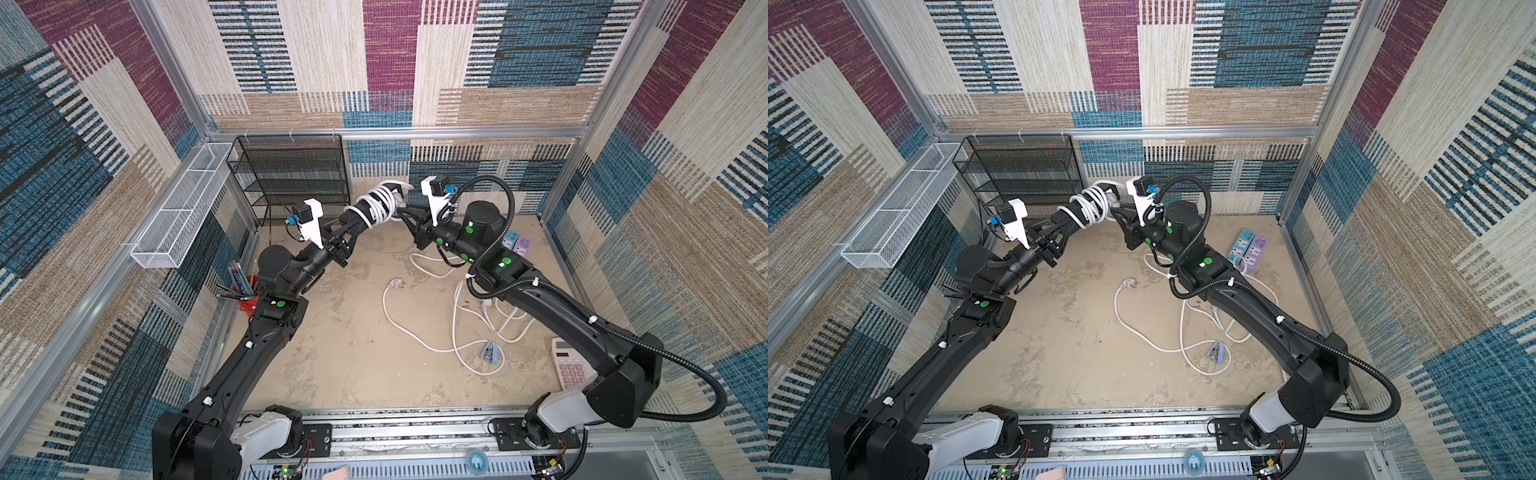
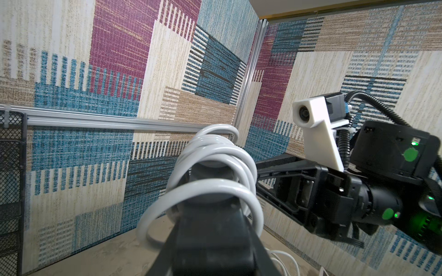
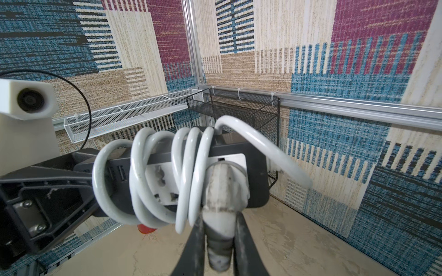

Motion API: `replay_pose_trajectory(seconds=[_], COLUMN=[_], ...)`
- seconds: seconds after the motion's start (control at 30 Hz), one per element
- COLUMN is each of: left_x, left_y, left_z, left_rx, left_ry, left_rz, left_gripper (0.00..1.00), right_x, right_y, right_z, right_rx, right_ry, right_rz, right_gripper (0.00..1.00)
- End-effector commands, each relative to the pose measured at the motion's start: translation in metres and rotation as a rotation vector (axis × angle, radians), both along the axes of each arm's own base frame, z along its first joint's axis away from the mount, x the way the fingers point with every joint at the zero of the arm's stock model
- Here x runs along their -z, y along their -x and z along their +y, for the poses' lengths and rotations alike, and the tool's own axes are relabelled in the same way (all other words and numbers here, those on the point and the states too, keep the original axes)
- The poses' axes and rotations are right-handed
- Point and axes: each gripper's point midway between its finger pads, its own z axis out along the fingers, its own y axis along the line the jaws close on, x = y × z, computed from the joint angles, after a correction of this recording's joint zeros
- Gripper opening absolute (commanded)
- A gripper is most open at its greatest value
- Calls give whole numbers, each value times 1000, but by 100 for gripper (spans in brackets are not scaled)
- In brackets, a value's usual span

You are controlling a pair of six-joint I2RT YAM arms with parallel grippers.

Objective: Unwrap the cord wrapped around the power strip
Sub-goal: Remove the plug from the power strip.

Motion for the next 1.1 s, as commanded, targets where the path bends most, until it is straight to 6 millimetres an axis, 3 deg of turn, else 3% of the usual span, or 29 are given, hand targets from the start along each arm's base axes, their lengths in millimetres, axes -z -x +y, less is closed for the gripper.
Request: replay_pose_trajectory(seconds=[0.0,0.1,0.2,0.43,0.53,0.77,1.07], left_x=[11,12,10,8,8,8,14], left_y=[20,19,21,21,19,16,6], left_z=[-20,-21,-20,-13,-10,-8,-5], left_rx=[152,153,145,113,104,97,64], left_ry=[-71,-73,-77,-91,-87,-83,-79], left_rz=[-5,1,-7,-13,-9,-7,30], left_gripper=[0,0,0,0,0,0,0], right_x=[-22,-19,-21,-28,-29,-23,-18], right_y=[14,15,11,-13,-17,-9,23], right_z=[17,20,8,-60,-74,-62,14], right_rx=[-64,-58,-9,89,112,85,16], right_ry=[-65,-54,-40,-52,-46,-45,-15], right_rz=[-82,-78,-90,-90,-94,-91,-121], right_gripper=[2,2,2,2,2,2,1])
